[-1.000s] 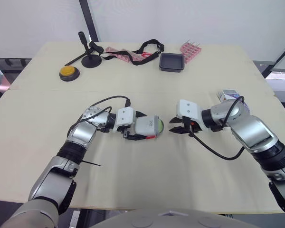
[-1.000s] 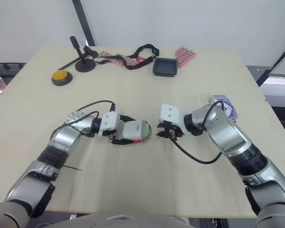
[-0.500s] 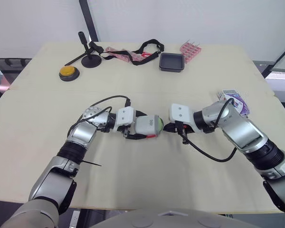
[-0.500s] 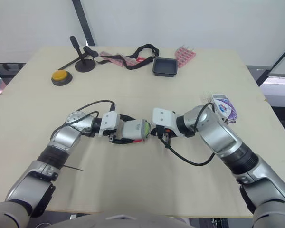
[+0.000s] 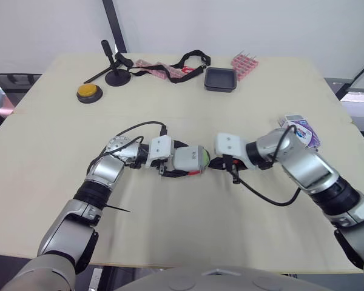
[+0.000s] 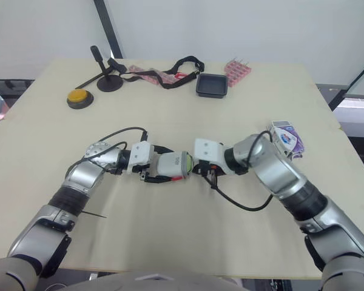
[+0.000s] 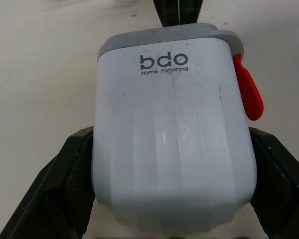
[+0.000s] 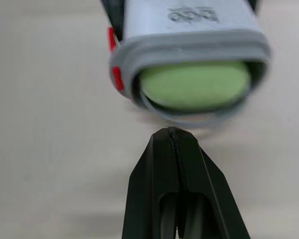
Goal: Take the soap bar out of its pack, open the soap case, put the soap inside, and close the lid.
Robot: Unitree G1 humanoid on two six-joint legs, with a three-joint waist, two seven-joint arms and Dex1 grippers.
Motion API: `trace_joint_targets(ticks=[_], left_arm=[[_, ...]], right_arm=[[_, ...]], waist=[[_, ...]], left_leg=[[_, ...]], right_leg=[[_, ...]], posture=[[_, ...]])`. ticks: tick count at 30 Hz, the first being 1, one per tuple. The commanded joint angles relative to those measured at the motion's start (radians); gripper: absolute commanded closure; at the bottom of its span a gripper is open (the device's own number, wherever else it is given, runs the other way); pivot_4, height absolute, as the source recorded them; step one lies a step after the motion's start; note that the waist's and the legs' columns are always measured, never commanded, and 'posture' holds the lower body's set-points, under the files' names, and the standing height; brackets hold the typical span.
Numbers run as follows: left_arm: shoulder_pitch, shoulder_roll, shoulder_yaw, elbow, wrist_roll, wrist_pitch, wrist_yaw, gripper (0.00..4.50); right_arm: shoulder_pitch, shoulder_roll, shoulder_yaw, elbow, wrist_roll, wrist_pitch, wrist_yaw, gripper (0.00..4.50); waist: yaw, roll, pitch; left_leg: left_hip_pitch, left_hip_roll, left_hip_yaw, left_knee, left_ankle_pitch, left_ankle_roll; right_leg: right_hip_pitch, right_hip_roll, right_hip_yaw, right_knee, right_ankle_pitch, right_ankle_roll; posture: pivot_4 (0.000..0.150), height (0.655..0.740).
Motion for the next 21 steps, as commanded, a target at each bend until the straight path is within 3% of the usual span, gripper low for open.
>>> trace_joint_targets(ticks=[1, 4, 10, 14, 18, 21], left_arm=[[-0.012, 0.003, 0.031, -0.01, -0.012, -0.057, 0.023, 1.02], [-0.004, 0.004, 0.039, -0.003, -0.015, -0.106, 0.039, 1.02], [0.016, 0.007, 0.041, 0.006, -0.019, -0.176, 0.056, 1.02], [0.033, 0.001, 0.035, 0.002, -0.023, -0.229, 0.06, 1.02], [0.035, -0.024, 0.04, -0.017, -0.038, -0.26, 0.082, 1.02], [0.048, -0.025, 0.038, -0.036, -0.041, -0.273, 0.088, 1.02]], right_arm=[[0.062, -0.056, -0.146, -0.046, 0.095, 0.05, 0.012, 4.48], [0.161, -0.085, -0.265, -0.097, 0.22, 0.131, 0.034, 4.48], [0.251, -0.041, -0.419, -0.183, 0.461, 0.379, -0.029, 2.63], [0.248, 0.087, -0.57, -0.152, 0.627, 0.729, -0.163, 1.34], [0.213, 0.17, -0.638, -0.118, 0.667, 0.915, -0.261, 0.03], [0.188, 0.221, -0.671, -0.089, 0.718, 0.922, -0.329, 0.03]], waist=[[0.002, 0.0, 0.0], [0.008, 0.0, 0.0], [0.005, 0.0, 0.0], [0.011, 0.0, 0.0], [0.018, 0.001, 0.0], [0.021, 0.001, 0.0]], left_leg=[[0.0, 0.0, 0.0, 0.0, 0.0, 0.0], [0.0, 0.0, 0.0, -0.001, 0.0, 0.0], [0.0, 0.001, 0.0, 0.0, 0.0, 0.0], [0.0, 0.0, 0.0, 0.0, 0.0, 0.0], [0.001, 0.0, 0.0, 0.0, 0.0, 0.0], [0.002, 0.0, 0.0, 0.0, 0.0, 0.0]], right_leg=[[0.0, 0.0, 0.0, 0.0, 0.0, 0.0], [0.0, 0.0, 0.001, -0.001, 0.0, 0.0], [0.0, 0.0, 0.001, 0.0, 0.0, 0.0], [0.0, 0.0, 0.001, 0.0, 0.0, 0.0], [0.0, 0.0, -0.001, 0.0, 0.0, -0.001], [0.0, 0.0, -0.002, 0.0, 0.0, 0.0]], posture=[[0.15, 0.74], [0.15, 0.74], [0.15, 0.74], [0.15, 0.74], [0.15, 0.74], [0.15, 0.74]])
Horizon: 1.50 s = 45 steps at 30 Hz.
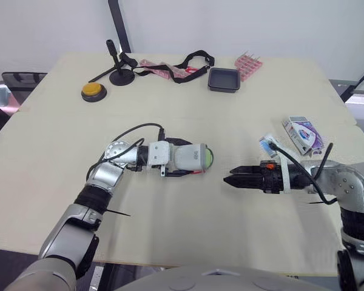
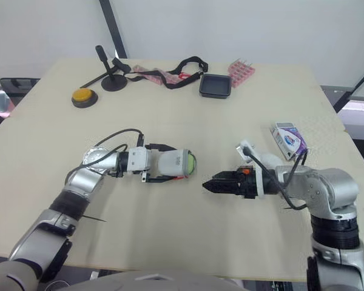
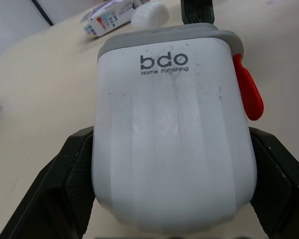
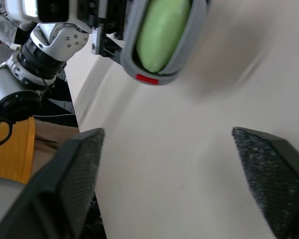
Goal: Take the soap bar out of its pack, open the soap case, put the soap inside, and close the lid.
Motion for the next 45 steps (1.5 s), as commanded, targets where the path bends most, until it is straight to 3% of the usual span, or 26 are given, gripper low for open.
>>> trace_joint_targets(ticks=[1, 17, 45], left_arm=[[0.01, 0.004, 0.025, -0.046, -0.027, -0.039, 0.015, 1.02], [0.043, -0.023, 0.003, -0.112, -0.02, -0.048, 0.055, 1.02], [0.044, -0.028, -0.01, -0.131, -0.007, -0.026, 0.079, 1.02]], right_arm=[[-0.039, 0.048, -0.062, 0.015, 0.076, 0.017, -0.076, 0.03], [-0.119, 0.177, 0.005, 0.067, 0.194, 0.017, -0.3, 0.03], [-0.158, 0.239, -0.014, 0.15, 0.217, 0.017, -0.346, 0.03]], waist=[[-0.002, 0.0, 0.0], [-0.008, 0.001, 0.0], [-0.011, 0.001, 0.0]], left_leg=[[0.0, 0.0, 0.0, 0.0, 0.0, 0.0], [0.002, 0.0, 0.0, -0.001, 0.0, -0.001], [0.002, 0.0, 0.0, -0.003, 0.001, -0.002]], right_leg=[[0.0, 0.0, 0.0, 0.0, 0.0, 0.0], [0.0, 0.0, 0.0, -0.001, 0.0, 0.0], [0.0, 0.0, -0.001, -0.002, 0.0, 0.001]], posture=[[0.15, 0.74], [0.15, 0.74], [0.15, 0.74]])
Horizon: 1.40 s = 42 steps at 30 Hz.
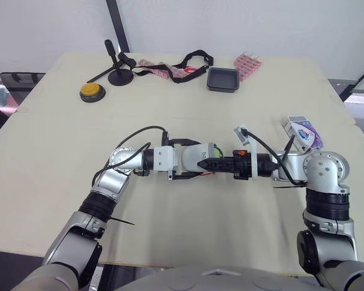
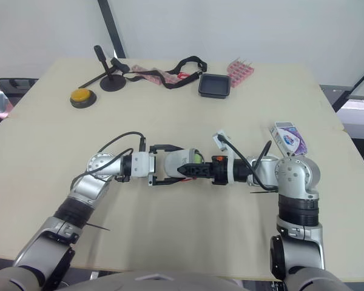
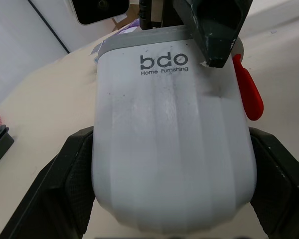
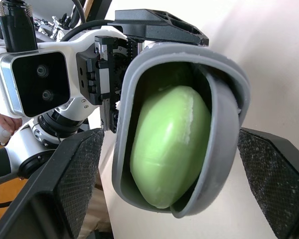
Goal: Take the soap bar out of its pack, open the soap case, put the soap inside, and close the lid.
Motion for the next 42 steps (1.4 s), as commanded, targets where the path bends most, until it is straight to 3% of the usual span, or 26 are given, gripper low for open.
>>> trace_joint_targets(ticks=[1, 5, 13, 32, 33, 34, 42], left_arm=[[-0.009, 0.0, 0.003, -0.044, -0.011, -0.003, 0.012, 1.02], [-0.009, 0.001, 0.003, -0.046, -0.013, -0.001, 0.011, 1.02], [-0.01, 0.003, 0.003, -0.046, -0.015, 0.001, 0.006, 1.02], [-0.031, 0.001, 0.011, -0.019, -0.009, 0.01, 0.012, 1.02], [-0.032, 0.002, 0.012, -0.019, -0.017, 0.02, 0.004, 0.22], [-0.033, 0.002, 0.012, -0.019, -0.023, 0.027, -0.002, 0.01], [-0.054, 0.021, 0.034, -0.01, -0.053, 0.059, -0.037, 0.01]], right_arm=[[-0.013, 0.004, -0.028, -0.007, 0.04, 0.007, 0.002, 0.03], [-0.015, 0.006, -0.026, -0.003, 0.04, 0.007, 0.003, 0.03], [-0.018, 0.001, -0.023, 0.017, 0.03, 0.006, 0.004, 2.33], [-0.004, -0.012, 0.003, 0.013, 0.053, 0.007, 0.02, 2.35], [-0.004, -0.013, 0.002, 0.012, 0.053, 0.007, 0.019, 2.35], [-0.004, -0.013, 0.002, 0.012, 0.053, 0.007, 0.019, 2.35], [0.001, -0.037, 0.011, -0.002, 0.052, 0.007, 0.022, 2.35]], waist=[[0.0, 0.0, 0.0], [0.0, 0.0, 0.0], [0.0, 0.0, 0.0], [0.0, 0.0, 0.0], [0.0, 0.0, 0.0], [0.0, 0.0, 0.0], [0.001, 0.0, 0.0]], left_leg=[[0.0, 0.0, 0.0, 0.0, 0.0, 0.0], [0.0, 0.0, 0.0, 0.0, 0.0, 0.0], [0.0, 0.0, 0.0, 0.0, 0.0, 0.0], [0.0, 0.0, 0.0, 0.0, 0.0, 0.0], [0.0, 0.0, 0.0, 0.0, 0.0, 0.0], [0.0, 0.0, 0.0, 0.0, 0.0, 0.0], [0.001, 0.0, 0.0, 0.0, 0.0, 0.0]], right_leg=[[0.0, 0.0, 0.0, 0.0, 0.0, 0.0], [0.0, 0.0, 0.0, 0.0, 0.0, 0.0], [0.0, 0.0, 0.0, 0.0, 0.0, 0.0], [0.0, 0.0, 0.0, 0.0, 0.0, 0.0], [0.0, 0.0, 0.0, 0.0, 0.0, 0.0], [0.0, 0.0, 0.0, 0.0, 0.0, 0.0], [0.0, 0.0, 0.0, 0.0, 0.0, 0.0]], posture=[[0.15, 0.74], [0.15, 0.74], [0.15, 0.74], [0.15, 0.74], [0.15, 0.74], [0.15, 0.74], [0.15, 0.74]])
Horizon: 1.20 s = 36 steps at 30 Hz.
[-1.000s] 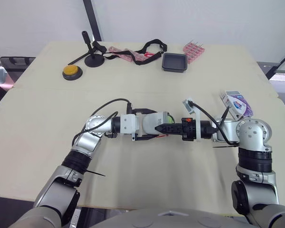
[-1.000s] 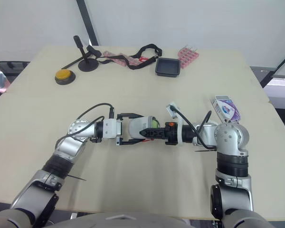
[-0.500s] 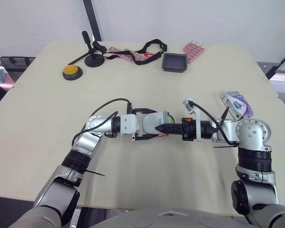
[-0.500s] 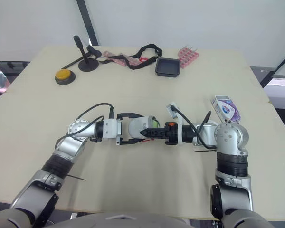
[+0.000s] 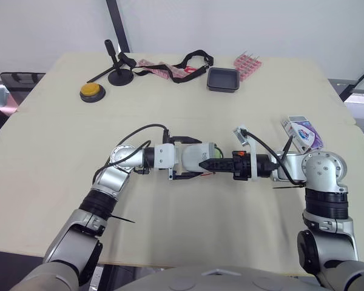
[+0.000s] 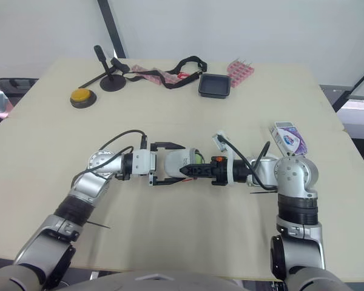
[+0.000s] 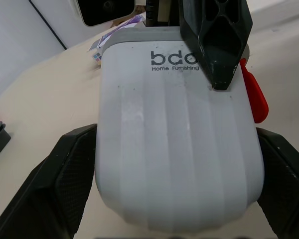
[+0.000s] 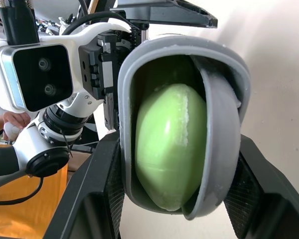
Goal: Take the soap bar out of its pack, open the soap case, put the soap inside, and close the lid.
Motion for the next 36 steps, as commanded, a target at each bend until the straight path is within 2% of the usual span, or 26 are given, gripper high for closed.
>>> trace_joint_targets(ticks=[1, 11, 14, 17, 20, 28, 36], left_arm=[[-0.03, 0.026, 0.037, -0.013, -0.055, 0.028, -0.023, 0.01], [-0.074, 0.148, 0.066, 0.015, -0.144, 0.251, -0.175, 0.01], [-0.098, 0.15, 0.072, -0.011, -0.189, 0.448, -0.177, 0.01], [-0.107, 0.15, 0.071, -0.054, -0.204, 0.564, -0.172, 0.01], [-0.125, 0.149, 0.055, -0.133, -0.238, 0.743, -0.167, 0.01], [-0.196, 0.121, 0.039, -0.24, -0.245, 0.942, -0.12, 0.01], [-0.173, 0.106, -0.018, -0.369, -0.25, 0.987, -0.121, 0.01]], right_arm=[[0.002, -0.024, -0.001, -0.036, 0.028, 0.007, 0.013, 2.35], [-0.014, -0.135, 0.054, -0.037, -0.004, -0.042, 0.057, 2.35], [-0.052, -0.24, 0.163, -0.082, -0.074, -0.127, 0.106, 2.35], [-0.105, -0.37, 0.315, -0.135, -0.167, -0.233, 0.184, 2.35], [-0.231, -0.49, 0.492, -0.217, -0.258, -0.314, 0.289, 2.35], [-0.447, -0.6, 0.804, -0.288, -0.476, -0.437, 0.423, 2.35], [-0.558, -0.576, 0.976, -0.254, -0.63, -0.465, 0.488, 2.35]], waist=[[0.001, 0.0, 0.0], [0.003, 0.0, 0.0], [0.004, 0.001, 0.001], [0.002, 0.002, 0.002], [-0.003, 0.004, 0.003], [0.001, 0.003, 0.003], [-0.003, 0.003, 0.003]], left_leg=[[0.0, 0.0, 0.0, 0.0, 0.0, 0.0], [0.001, 0.0, 0.0, 0.0, 0.0, 0.0], [0.0, 0.0, 0.0, 0.0, 0.0, 0.0], [0.0, -0.001, 0.0, -0.001, 0.0, 0.0], [-0.003, 0.0, 0.0, -0.004, 0.001, -0.001], [-0.004, 0.0, 0.0, -0.005, 0.002, -0.002], [-0.004, 0.0, 0.0, -0.005, 0.002, -0.002]], right_leg=[[0.0, 0.0, 0.0, 0.0, 0.0, 0.0], [0.0, 0.0, 0.0, 0.0, 0.0, 0.0], [0.0, 0.0, 0.0, 0.0, 0.0, 0.0], [0.0, 0.0, 0.0, -0.001, 0.0, 0.0], [0.001, 0.0, 0.0, -0.002, 0.0, 0.0], [0.002, 0.001, 0.001, -0.003, 0.0, 0.0], [0.002, 0.001, 0.001, -0.002, 0.0, 0.0]], posture=[[0.15, 0.74], [0.15, 0.74], [0.15, 0.74], [0.15, 0.74], [0.15, 0.74], [0.15, 0.74], [0.15, 0.74]])
